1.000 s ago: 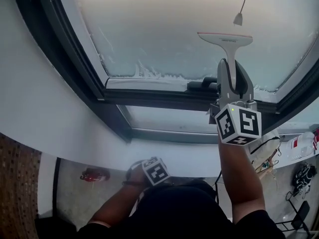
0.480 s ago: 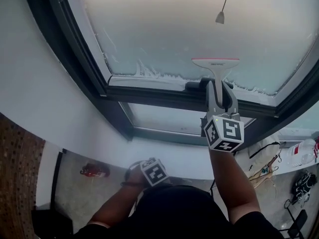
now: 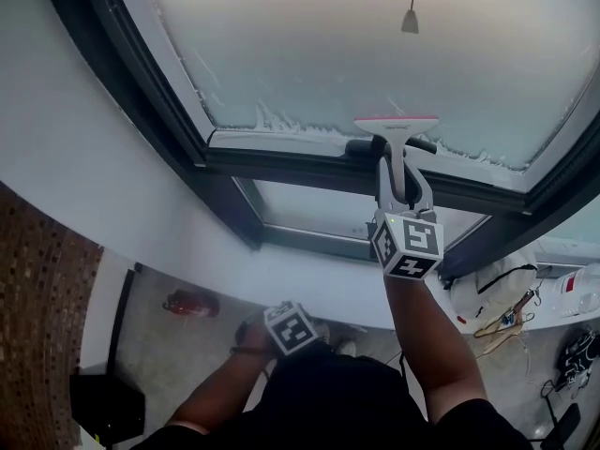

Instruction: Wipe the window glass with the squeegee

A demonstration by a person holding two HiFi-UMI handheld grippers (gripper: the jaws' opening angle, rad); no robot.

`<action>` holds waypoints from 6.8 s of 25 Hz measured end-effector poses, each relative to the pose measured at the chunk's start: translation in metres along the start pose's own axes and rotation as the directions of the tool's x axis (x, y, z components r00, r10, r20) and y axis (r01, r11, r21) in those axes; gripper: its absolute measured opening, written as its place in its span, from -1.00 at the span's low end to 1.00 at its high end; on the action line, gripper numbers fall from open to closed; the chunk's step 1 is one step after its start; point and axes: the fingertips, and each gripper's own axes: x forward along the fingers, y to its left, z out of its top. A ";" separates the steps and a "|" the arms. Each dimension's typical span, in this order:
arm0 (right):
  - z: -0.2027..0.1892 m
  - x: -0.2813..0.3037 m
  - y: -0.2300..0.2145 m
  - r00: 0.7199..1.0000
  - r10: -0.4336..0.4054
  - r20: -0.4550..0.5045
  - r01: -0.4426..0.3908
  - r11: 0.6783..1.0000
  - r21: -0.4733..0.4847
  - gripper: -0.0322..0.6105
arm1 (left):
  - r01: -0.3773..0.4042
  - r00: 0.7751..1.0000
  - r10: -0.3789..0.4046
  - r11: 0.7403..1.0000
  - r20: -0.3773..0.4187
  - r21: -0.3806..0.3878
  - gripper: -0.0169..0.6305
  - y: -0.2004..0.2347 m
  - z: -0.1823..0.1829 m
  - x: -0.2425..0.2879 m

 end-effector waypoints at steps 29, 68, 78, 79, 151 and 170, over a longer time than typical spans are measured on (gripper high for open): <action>0.035 -0.010 0.073 0.987 0.088 0.133 -0.109 0.981 0.162 -0.60 | -0.046 0.997 0.037 0.991 0.068 0.129 -0.95 0.090 -0.027 -0.054; 0.201 0.087 0.168 0.915 0.152 0.373 -0.179 0.983 0.040 -0.60 | 0.103 0.637 -0.029 0.994 0.770 -0.048 -0.95 0.159 0.023 -0.184; 0.140 0.081 0.165 0.945 0.132 0.299 -0.168 0.981 0.096 -0.60 | 0.104 0.645 -0.036 0.994 0.763 -0.041 -0.95 0.158 0.016 -0.181; 0.133 0.081 0.165 0.949 0.129 0.288 -0.165 0.981 0.103 -0.60 | 0.106 0.646 -0.038 0.994 0.762 -0.041 -0.95 0.158 0.016 -0.182; -0.090 -0.335 0.125 0.932 0.260 -0.253 -0.198 0.949 0.247 -0.62 | 0.188 0.407 0.029 0.975 0.913 -0.115 -0.95 -0.079 -0.015 -0.203; -0.063 -0.398 0.167 0.934 0.278 -0.226 -0.214 0.938 0.272 -0.62 | 0.171 0.463 0.052 0.974 0.885 -0.146 -0.95 -0.144 -0.068 -0.215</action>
